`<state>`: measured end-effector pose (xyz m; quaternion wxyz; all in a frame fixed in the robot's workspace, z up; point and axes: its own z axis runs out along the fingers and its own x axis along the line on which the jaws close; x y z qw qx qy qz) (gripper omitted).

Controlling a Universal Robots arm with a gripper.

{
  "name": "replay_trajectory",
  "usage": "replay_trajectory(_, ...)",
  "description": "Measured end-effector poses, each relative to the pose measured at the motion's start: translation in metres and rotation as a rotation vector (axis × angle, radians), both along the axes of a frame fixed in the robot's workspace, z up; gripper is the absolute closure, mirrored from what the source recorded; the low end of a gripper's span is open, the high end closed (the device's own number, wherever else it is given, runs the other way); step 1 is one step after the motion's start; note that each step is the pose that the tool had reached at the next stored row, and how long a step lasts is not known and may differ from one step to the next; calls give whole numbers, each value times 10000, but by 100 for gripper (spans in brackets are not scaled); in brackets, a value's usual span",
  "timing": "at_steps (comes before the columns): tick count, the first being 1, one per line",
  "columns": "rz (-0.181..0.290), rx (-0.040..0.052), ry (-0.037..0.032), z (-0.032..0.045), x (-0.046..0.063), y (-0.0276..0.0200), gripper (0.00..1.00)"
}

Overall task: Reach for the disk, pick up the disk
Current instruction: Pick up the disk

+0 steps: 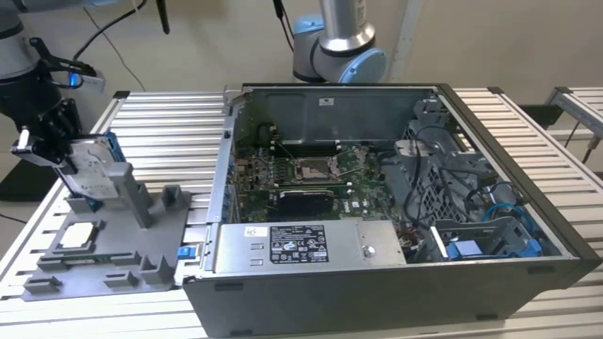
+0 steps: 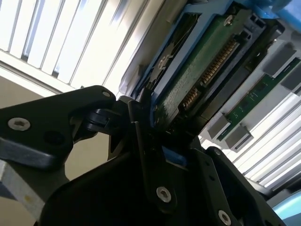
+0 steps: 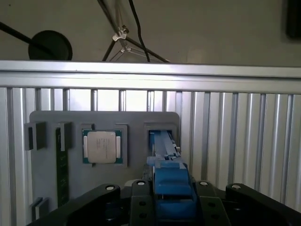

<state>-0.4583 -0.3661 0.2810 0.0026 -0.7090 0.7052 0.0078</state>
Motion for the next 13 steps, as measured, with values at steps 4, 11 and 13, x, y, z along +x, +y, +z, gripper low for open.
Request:
replay_trajectory(4, 2, -1, 2, 126, 0, -1, 100)
replay_trajectory(11, 0, 0, 2, 280, 0, 0, 100)
replay_trajectory(13, 1, -1, 2, 320, 0, 0, 100)
